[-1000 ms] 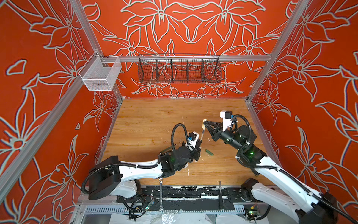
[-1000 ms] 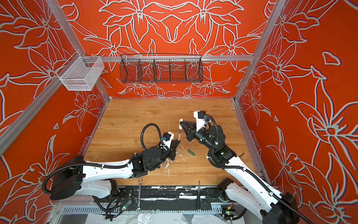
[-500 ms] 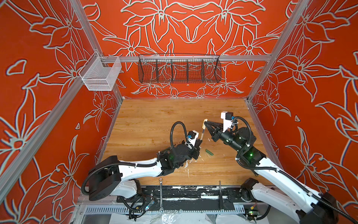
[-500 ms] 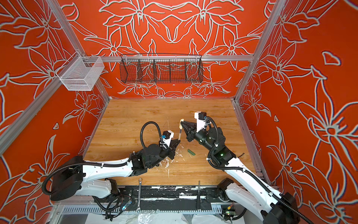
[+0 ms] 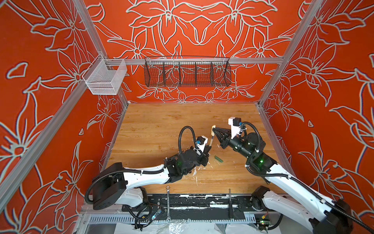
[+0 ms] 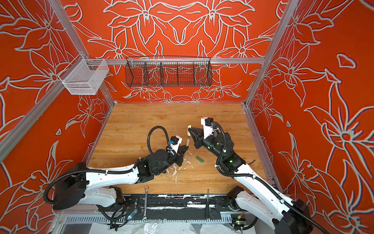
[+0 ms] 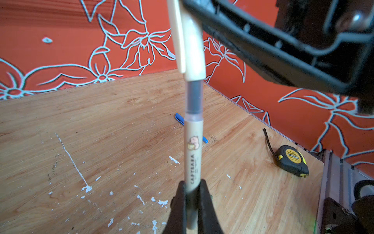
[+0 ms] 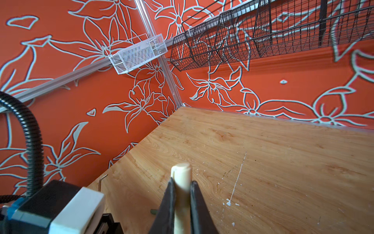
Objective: Insert the pens into the pen caps
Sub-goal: 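Lower the beige cap onto the pen tip with the right gripper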
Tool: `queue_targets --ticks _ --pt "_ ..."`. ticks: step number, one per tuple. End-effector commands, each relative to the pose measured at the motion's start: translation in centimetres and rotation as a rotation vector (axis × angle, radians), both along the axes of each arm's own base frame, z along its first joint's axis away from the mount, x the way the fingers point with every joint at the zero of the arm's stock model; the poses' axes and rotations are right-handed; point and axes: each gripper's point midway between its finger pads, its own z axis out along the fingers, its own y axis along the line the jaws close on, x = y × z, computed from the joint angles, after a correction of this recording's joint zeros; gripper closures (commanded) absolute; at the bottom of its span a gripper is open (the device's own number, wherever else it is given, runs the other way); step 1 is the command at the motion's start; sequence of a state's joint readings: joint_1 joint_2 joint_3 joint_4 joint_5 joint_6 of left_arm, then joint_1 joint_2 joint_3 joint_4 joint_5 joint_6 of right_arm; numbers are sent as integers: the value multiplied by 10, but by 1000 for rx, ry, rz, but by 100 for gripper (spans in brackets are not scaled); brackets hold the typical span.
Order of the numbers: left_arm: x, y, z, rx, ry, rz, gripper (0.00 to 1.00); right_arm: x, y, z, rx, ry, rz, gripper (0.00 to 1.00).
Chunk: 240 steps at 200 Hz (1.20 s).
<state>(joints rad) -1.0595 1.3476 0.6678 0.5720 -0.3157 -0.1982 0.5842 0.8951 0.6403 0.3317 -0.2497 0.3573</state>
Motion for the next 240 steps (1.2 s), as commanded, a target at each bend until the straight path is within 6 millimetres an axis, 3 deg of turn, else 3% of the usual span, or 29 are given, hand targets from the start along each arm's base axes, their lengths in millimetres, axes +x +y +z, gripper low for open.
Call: queue_targets --ticks 1,87,139,177,212,240 --pt "1 -1 36 -85 -58 -2 100 -2 -3 5 -4 -15 -13 100" --pt "6 0 61 -99 -100 -5 100 -16 1 -5 23 -23 43 100" --pt "11 -6 70 -92 -90 -60 100 -29 -5 -15 -119 -11 61 74" --pt "6 -13 64 -58 -68 -105 100 -41 -7 -3 -162 7 98 55" --pt "-1 -14 56 -24 -37 -149 100 -54 -4 2 -173 66 181 52" --pt "-3 -14 50 -2 -18 -157 100 -49 -4 0 -168 106 179 52"
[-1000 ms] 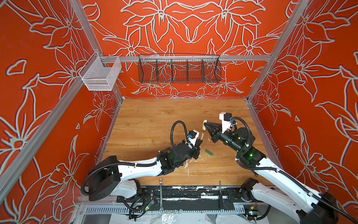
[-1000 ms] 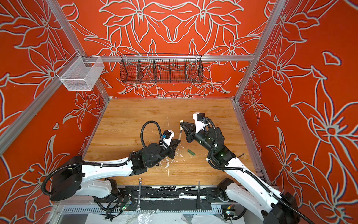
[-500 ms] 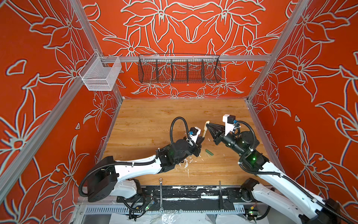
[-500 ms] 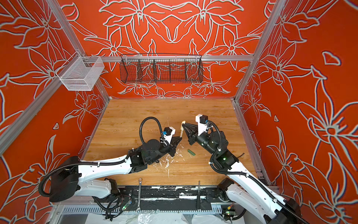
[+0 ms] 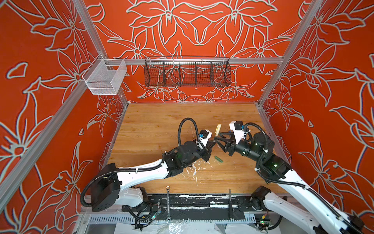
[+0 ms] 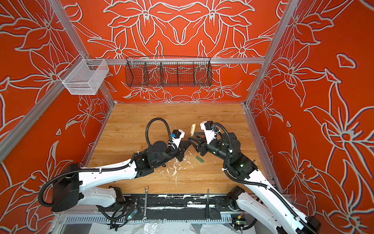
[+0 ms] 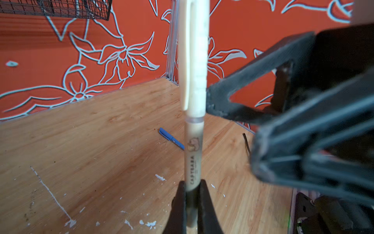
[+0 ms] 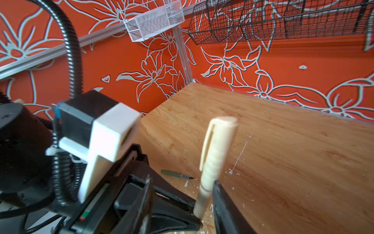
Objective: Insert the pens into the pen caps
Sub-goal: 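Lower the beige cap onto the pen tip with the right gripper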
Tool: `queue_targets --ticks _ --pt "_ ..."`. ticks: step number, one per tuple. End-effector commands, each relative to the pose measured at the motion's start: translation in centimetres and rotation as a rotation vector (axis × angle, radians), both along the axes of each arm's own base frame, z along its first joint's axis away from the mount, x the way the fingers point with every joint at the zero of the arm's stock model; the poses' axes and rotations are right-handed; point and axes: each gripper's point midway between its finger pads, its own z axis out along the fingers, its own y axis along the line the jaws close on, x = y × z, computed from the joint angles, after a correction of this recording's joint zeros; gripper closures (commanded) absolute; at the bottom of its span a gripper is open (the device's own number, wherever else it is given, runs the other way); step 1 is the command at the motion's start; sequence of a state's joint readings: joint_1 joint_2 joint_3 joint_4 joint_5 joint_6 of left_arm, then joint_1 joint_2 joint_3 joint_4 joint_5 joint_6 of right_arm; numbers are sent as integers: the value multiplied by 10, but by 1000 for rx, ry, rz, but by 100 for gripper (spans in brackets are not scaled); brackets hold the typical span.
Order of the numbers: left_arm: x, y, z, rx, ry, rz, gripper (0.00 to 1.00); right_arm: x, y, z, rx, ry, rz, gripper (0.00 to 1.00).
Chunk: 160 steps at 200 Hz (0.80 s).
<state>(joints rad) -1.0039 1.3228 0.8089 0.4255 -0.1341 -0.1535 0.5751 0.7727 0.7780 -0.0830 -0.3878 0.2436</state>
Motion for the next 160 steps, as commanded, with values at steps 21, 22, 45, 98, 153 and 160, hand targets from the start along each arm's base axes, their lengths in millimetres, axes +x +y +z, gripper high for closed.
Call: queue_targets --ticks 21,22,45,98,153,160 --pt "-6 0 9 -10 -5 -32 100 3 2 -10 -24 83 25 53" --pt "-6 0 9 -11 -5 -33 100 4 2 -10 -24 84 24 53" --pt "-5 1 9 -9 -8 -29 100 8 2 -9 -25 102 15 55" --pt "-5 -3 7 -4 -12 -43 100 12 -1 -8 5 105 -5 59" --pt "-6 -1 7 -11 -15 -42 100 20 1 -16 3 147 -4 60" --pt "-7 0 7 -11 -16 -42 100 21 2 -17 2 150 -3 60"
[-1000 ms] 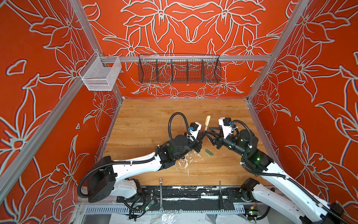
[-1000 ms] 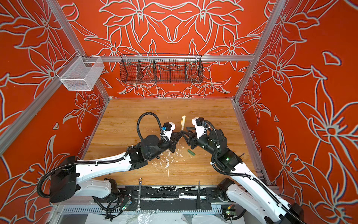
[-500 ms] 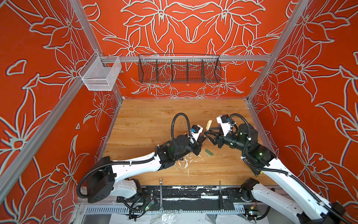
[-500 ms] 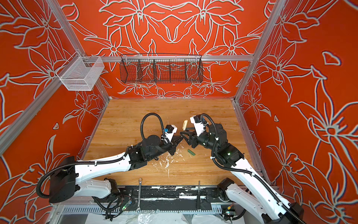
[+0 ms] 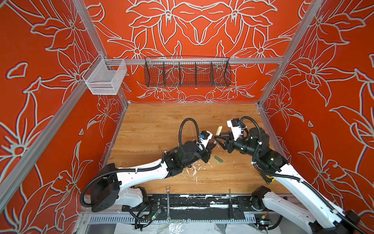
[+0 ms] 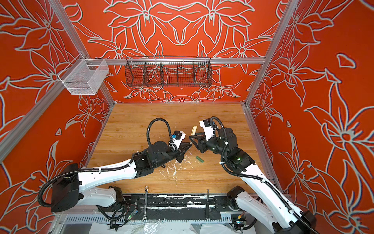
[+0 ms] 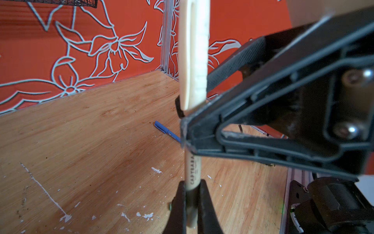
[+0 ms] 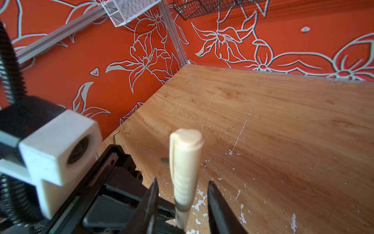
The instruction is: Insert the pens into the pen caps
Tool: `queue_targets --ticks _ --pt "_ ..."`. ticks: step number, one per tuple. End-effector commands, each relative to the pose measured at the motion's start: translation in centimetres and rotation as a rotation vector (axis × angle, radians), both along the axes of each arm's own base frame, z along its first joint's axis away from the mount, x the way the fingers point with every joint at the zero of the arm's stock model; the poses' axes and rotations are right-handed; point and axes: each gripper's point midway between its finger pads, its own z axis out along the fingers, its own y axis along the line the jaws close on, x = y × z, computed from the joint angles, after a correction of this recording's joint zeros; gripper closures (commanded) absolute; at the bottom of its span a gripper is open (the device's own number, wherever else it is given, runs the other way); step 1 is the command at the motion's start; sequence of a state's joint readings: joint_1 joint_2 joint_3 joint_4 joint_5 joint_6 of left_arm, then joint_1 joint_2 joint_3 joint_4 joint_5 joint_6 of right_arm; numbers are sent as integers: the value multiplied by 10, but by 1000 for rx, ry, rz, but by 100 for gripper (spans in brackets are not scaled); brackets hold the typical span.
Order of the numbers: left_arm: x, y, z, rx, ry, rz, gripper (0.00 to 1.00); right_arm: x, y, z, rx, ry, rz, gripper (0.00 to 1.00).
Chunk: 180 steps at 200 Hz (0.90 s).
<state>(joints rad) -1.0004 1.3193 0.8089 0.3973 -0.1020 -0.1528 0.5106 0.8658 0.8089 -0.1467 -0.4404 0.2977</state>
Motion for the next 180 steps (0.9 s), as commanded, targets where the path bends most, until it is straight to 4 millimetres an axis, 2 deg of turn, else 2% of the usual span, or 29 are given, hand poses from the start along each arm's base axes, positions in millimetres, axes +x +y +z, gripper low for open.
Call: queue_targets --ticks 1,31,91,108,117,127,143,161,180 --pt "-3 1 13 -29 -33 -14 100 2 4 10 26 -5 21 60" --pt "-2 1 13 -26 -35 -12 100 4 6 13 44 -12 28 64" --pt "-2 0 11 -27 -24 -11 100 3 8 12 60 -2 43 88" --pt "-1 1 13 -38 -13 -9 100 3 8 11 49 3 42 99" --pt "-1 2 14 -40 11 -20 88 5 6 11 35 8 22 100" --pt "-1 4 15 -26 53 -45 68 5 3 11 3 8 13 100" --pt "-9 7 12 10 121 -111 55 3 0 12 -38 1 20 100" --pt "-20 11 7 46 197 -200 51 1 1 12 -58 5 42 100" --pt "-28 16 8 68 248 -255 51 2 5 9 -49 36 57 100"
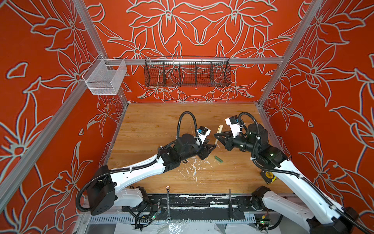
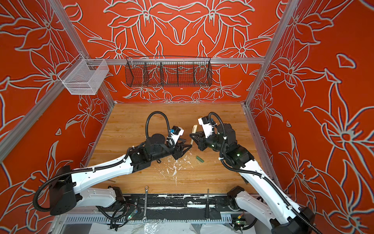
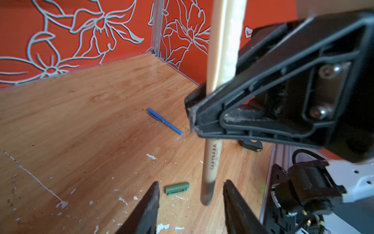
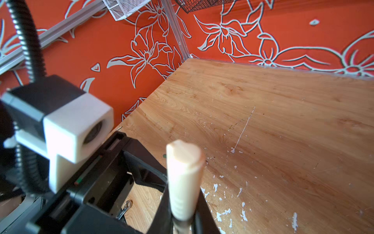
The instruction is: Insert the pens into the pen caps
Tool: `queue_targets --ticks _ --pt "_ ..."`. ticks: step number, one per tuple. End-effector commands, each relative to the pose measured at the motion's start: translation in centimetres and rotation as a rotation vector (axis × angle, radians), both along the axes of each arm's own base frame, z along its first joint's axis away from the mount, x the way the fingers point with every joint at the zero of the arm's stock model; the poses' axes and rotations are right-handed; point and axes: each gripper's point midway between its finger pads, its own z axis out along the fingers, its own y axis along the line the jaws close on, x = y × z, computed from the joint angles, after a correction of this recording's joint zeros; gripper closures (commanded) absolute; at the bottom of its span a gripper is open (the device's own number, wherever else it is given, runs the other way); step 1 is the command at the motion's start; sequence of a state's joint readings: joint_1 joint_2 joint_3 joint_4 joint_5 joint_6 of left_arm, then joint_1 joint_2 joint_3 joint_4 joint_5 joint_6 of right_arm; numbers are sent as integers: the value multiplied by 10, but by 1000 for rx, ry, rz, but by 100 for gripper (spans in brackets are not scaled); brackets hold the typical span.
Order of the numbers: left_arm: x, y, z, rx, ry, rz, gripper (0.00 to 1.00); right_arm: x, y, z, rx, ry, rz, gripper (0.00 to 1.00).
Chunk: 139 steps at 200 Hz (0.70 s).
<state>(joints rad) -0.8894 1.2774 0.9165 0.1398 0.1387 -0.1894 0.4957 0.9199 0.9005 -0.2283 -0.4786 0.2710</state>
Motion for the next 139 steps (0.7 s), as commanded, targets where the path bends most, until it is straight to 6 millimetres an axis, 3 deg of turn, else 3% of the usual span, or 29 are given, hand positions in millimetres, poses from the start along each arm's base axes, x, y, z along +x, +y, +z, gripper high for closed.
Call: queue_targets --ticks 1,37,84,101,139 --pt "-28 4 -1 34 109 -146 51 -1 1 0 -21 14 29 100" --pt "-38 3 -1 30 134 -199 51 -1 9 -1 67 78 57 100" --pt "-36 -5 -9 29 172 -220 51 -1 10 3 139 103 81 100" --pt "-31 -5 -11 33 176 -209 64 -2 10 3 142 102 86 100" --pt "-28 -8 -7 19 177 -219 64 -4 12 1 160 110 100 100"
